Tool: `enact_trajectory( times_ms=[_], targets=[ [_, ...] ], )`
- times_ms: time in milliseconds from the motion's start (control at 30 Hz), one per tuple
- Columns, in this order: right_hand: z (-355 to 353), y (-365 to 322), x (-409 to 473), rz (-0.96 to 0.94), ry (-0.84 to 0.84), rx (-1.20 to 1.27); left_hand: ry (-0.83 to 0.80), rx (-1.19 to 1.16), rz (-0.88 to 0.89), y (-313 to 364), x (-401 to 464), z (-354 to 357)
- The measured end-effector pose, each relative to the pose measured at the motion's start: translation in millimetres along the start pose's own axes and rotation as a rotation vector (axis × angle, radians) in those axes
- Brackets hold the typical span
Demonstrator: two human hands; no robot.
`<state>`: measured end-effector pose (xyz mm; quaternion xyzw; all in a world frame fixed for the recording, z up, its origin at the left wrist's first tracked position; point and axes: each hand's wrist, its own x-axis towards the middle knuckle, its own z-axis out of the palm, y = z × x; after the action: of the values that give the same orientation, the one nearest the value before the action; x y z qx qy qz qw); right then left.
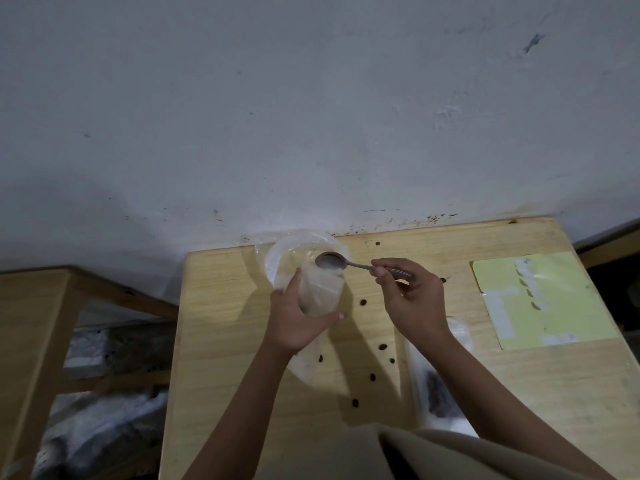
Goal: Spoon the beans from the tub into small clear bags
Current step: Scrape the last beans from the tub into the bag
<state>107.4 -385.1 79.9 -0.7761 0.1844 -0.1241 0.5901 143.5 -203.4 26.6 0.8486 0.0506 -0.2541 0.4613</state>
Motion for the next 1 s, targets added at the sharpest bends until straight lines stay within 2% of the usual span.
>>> enact_trajectory(
  times_ms=[267, 433, 567, 700, 767, 1000],
  targets=[
    [-6.6, 2.3, -2.4, 0.07, 0.116, 0.183, -0.063, -0.098, -0.035, -0.3, -12.3, -6.5],
    [-11.5, 14.8, -9.6, 0.134, 0.221, 0.285, -0.038, -0.202, -0.047, -1.5, -30.0, -10.3],
    [-7.6, 33.5, -14.0, 0.022, 0.216, 0.058, 0.008, -0.221, -0.021, -4.8, -45.3, -12.5],
    [2.5, 54.2, -7.7, -0.267, 0.12, -0.275, 0.027, -0.19, -0.016, -5.5, -54.2, -11.9],
    [6.8, 64.9, -2.3, -0.334, 0.066, -0.401, 0.031, -0.183, -0.021, -6.1, -55.4, -11.7],
    [19.6, 101.2, 0.1, -0.125, -0.248, -0.693, 0.038, -0.144, -0.023, -4.8, -51.8, -7.5]
  ],
)
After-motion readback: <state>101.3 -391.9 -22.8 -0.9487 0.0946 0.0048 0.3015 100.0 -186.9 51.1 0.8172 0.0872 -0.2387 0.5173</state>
